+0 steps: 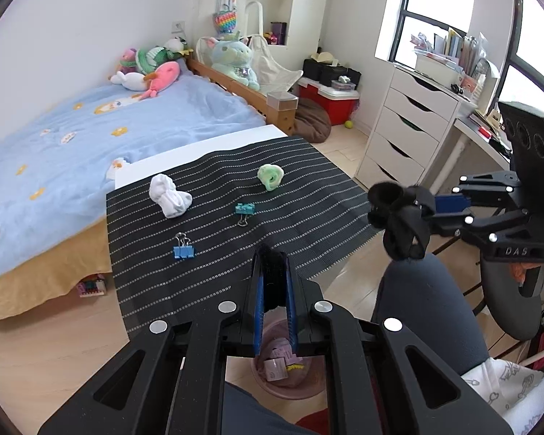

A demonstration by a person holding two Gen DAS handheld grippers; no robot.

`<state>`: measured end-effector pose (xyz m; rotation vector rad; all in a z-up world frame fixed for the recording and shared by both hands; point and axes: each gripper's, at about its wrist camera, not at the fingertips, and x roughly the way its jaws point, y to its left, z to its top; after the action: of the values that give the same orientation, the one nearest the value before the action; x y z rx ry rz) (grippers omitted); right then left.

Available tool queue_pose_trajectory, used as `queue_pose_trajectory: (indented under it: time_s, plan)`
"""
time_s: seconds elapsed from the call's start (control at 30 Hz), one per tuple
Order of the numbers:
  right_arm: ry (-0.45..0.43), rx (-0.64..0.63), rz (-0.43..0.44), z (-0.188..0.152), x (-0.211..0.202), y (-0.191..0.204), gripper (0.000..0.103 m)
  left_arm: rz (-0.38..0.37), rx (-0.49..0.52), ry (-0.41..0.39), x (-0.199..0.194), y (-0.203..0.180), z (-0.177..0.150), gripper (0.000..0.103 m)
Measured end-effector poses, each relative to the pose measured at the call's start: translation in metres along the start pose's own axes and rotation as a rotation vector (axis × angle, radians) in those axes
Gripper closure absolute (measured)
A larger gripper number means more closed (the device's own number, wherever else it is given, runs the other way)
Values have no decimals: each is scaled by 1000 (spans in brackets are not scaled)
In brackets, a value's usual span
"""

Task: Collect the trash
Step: 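Carry the black sock over the bin and open the right tool while the left tool carries the blue clip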

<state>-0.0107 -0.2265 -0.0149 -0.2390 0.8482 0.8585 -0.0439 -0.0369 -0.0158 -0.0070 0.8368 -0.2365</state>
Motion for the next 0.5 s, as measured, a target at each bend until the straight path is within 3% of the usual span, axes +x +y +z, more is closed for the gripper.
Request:
queue_pose_trajectory:
  time_s: [0.5]
  plan:
    - [63, -18, 72, -24, 17, 27, 78, -13, -29, -5, -18, -4, -24, 93]
